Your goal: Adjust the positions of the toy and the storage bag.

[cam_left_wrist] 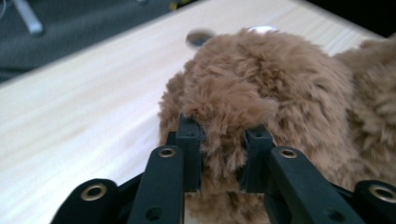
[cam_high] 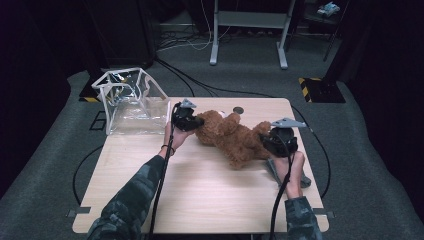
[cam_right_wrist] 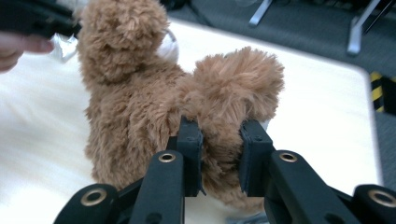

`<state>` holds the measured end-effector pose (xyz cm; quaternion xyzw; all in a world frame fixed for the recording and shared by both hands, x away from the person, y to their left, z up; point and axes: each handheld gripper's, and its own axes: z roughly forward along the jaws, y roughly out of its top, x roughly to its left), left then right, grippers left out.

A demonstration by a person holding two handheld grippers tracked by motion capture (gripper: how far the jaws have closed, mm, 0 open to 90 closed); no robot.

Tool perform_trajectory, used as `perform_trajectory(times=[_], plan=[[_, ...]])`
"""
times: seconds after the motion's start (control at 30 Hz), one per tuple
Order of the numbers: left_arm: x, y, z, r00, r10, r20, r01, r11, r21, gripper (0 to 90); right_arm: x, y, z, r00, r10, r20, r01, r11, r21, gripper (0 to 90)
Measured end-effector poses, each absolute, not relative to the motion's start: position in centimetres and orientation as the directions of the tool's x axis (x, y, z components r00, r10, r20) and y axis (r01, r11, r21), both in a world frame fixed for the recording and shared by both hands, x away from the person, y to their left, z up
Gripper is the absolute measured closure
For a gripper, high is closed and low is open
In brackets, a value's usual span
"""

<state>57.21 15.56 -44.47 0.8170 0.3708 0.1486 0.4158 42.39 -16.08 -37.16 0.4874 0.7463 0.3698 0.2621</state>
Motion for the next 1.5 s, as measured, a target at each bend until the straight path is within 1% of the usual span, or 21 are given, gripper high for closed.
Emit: perform_trajectory(times=[0.07,0.13,0.17,0.2,0.23,0.33,0.4,0.43,0.5,0.67,0.77,0.9,0.97,1.0,1.03,1.1,1.17,1.27,1.37,1.43,1.5], plan=[[57.1,16.0,-45.0,0.673,0.734,-0.094,0.496,-0.354,0.793,66.1,42.5,-15.5,-38.5,-0.394,0.918,-0.035,0.562,0.271,0.782,74.0],[56.7,16.5,-44.9,0.657,0.747,-0.103,0.507,-0.337,0.794,56.2,42.5,-15.3,-39.5,-0.393,0.919,-0.019,0.574,0.261,0.776,73.5],[56.4,16.9,-44.7,0.657,0.746,-0.105,0.508,-0.336,0.793,50.4,42.4,-15.5,-39.7,-0.390,0.921,-0.006,0.578,0.250,0.777,73.3],[56.0,17.1,-44.5,0.644,0.754,-0.124,0.515,-0.309,0.799,43.7,42.3,-15.6,-39.8,-0.391,0.920,-0.001,0.578,0.247,0.778,72.8],[55.6,17.4,-44.3,0.647,0.753,-0.120,0.515,-0.315,0.797,38.9,42.3,-15.6,-39.8,-0.388,0.921,0.006,0.580,0.239,0.779,72.5],[54.2,17.8,-43.6,0.666,0.734,-0.133,0.508,-0.315,0.802,29.5,42.1,-15.5,-39.9,-0.389,0.921,0.000,0.583,0.247,0.774,71.8],[53.0,17.7,-43.2,0.680,0.723,-0.122,0.485,-0.318,0.815,26.2,42.1,-15.4,-40.1,-0.386,0.923,0.007,0.592,0.241,0.769,71.5],[52.5,17.6,-42.9,0.692,0.709,-0.135,0.480,-0.312,0.819,24.3,42.1,-15.4,-40.2,-0.391,0.920,0.008,0.592,0.245,0.768,71.5],[51.6,17.2,-42.4,0.710,0.694,-0.122,0.460,-0.325,0.826,23.0,42.1,-15.5,-40.4,-0.390,0.921,0.016,0.601,0.241,0.762,71.5],[48.9,15.6,-41.3,0.758,0.639,-0.134,0.419,-0.320,0.850,19.0,41.9,-15.5,-40.7,-0.405,0.914,0.025,0.609,0.250,0.753,71.4],[47.4,13.9,-40.7,0.784,0.615,-0.091,0.370,-0.344,0.863,18.8,41.8,-15.3,-40.8,-0.415,0.909,0.027,0.612,0.258,0.747,71.4],[47.1,11.9,-40.5,0.792,0.609,-0.050,0.341,-0.372,0.863,19.5,41.7,-15.1,-41.0,-0.424,0.905,0.036,0.616,0.259,0.744,71.4],[47.5,11.4,-40.6,0.790,0.610,-0.061,0.351,-0.368,0.861,22.1,41.6,-15.1,-41.0,-0.430,0.902,0.033,0.618,0.268,0.740,71.4],[47.7,11.2,-40.8,0.788,0.613,-0.060,0.353,-0.370,0.860,25.7,41.6,-14.9,-41.0,-0.426,0.903,0.044,0.622,0.258,0.739,71.3],[47.9,11.2,-40.9,0.792,0.606,-0.067,0.357,-0.372,0.857,31.1,41.6,-15.0,-41.1,-0.441,0.897,0.033,0.611,0.273,0.743,71.2],[48.2,11.1,-41.4,0.791,0.607,-0.076,0.368,-0.373,0.852,44.8,41.5,-15.0,-41.2,-0.444,0.895,0.037,0.616,0.275,0.739,70.8],[48.6,11.4,-41.9,0.787,0.608,-0.107,0.391,-0.356,0.849,57.1,41.4,-15.1,-41.3,-0.450,0.891,0.051,0.619,0.270,0.738,70.3],[48.9,12.2,-42.6,0.776,0.617,-0.130,0.409,-0.335,0.849,68.5,41.3,-15.4,-41.5,-0.458,0.887,0.059,0.620,0.271,0.736,68.0],[48.8,13.2,-43.1,0.772,0.621,-0.139,0.411,-0.320,0.854,72.9,41.3,-16.2,-41.5,-0.469,0.881,0.069,0.613,0.268,0.743,59.6],[48.6,13.9,-43.5,0.768,0.623,-0.148,0.417,-0.312,0.854,73.5,41.2,-16.8,-41.4,-0.453,0.885,0.104,0.619,0.229,0.752,52.2],[48.4,14.6,-43.9,0.764,0.626,-0.157,0.424,-0.303,0.854,73.5,41.1,-17.8,-41.2,-0.454,0.879,0.146,0.612,0.189,0.768,41.2]])
